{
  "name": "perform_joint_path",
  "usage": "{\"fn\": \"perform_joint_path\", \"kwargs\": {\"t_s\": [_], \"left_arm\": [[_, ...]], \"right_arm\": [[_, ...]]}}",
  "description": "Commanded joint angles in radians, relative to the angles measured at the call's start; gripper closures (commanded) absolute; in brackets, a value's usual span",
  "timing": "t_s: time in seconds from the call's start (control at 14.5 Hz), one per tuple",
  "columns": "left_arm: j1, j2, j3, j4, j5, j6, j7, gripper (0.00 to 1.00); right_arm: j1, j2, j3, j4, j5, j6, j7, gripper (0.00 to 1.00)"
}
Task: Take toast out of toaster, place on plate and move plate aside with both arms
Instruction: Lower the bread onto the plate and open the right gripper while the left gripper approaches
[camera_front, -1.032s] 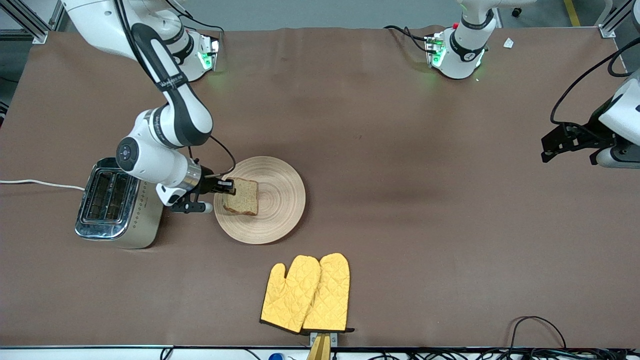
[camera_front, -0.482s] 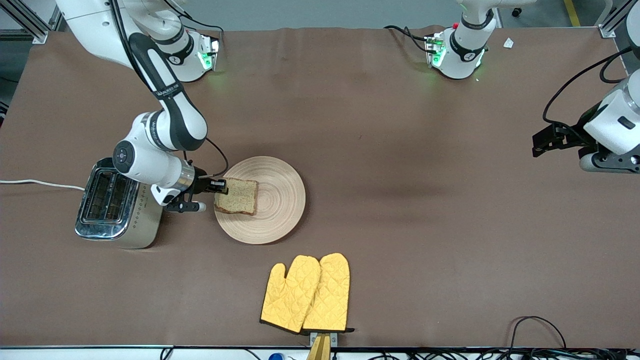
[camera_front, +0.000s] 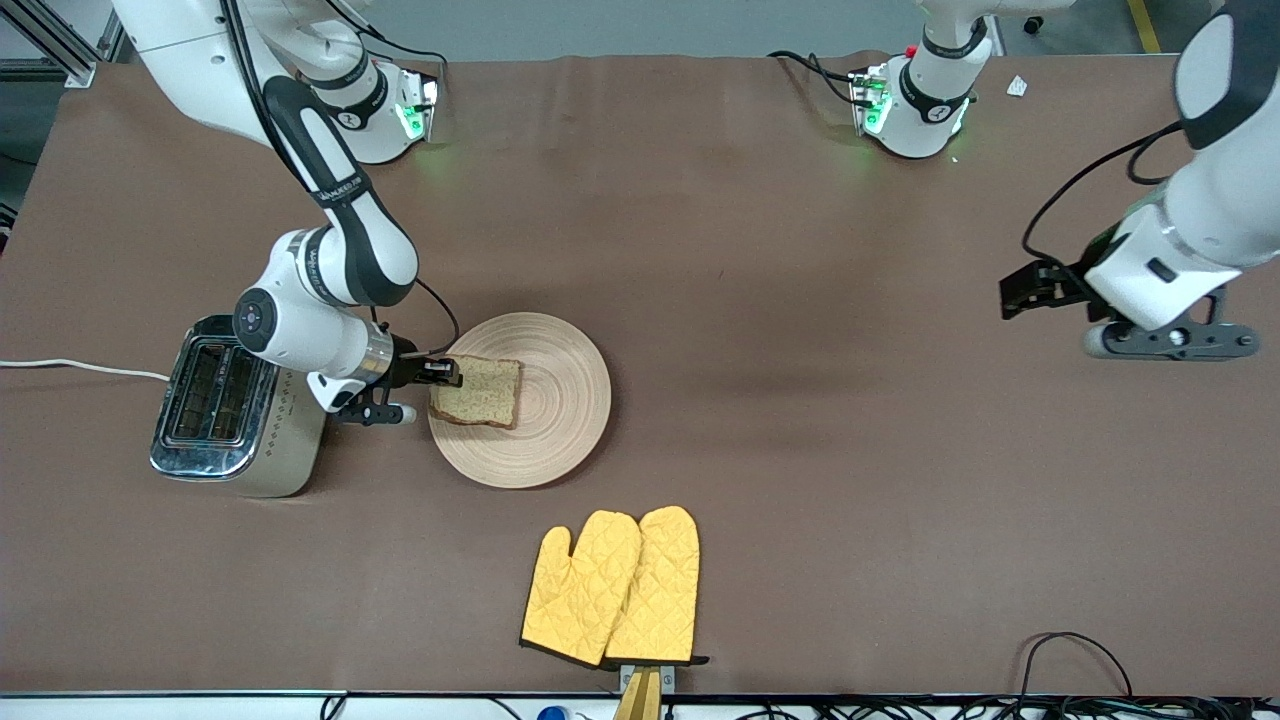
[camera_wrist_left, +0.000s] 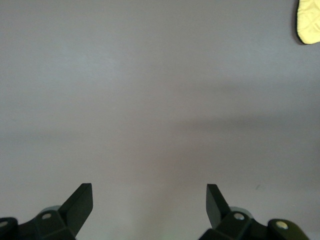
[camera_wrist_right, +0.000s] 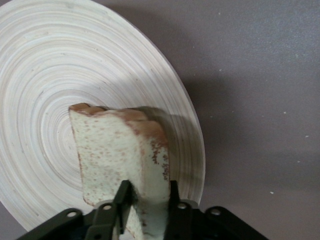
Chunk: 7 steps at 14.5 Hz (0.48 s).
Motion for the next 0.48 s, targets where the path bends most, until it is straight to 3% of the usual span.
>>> {"fn": "perform_joint_path", "kwargs": {"t_s": [0.0, 0.21, 0.41], "left_arm": [[-0.011, 0.03, -0.005, 0.0, -0.07, -0.001, -0.041, 0.0], [-0.009, 0.085, -0.005, -0.012, -0.153, 0.033, -0.049, 0.0], [-0.021, 0.133, -0.008, -0.041, -0.234, 0.116, -0.079, 0.0]], "right_arm": [[-0.04, -0.008, 0.002, 0.017, 0.016, -0.063, -0.024, 0.0], [-0.063, -0.018, 0.0, 0.04, -0.003, -0.109, -0.042, 0.0], [-0.063, -0.056, -0.027, 0.057, -0.146, -0.155, -0.035, 0.0]]}}
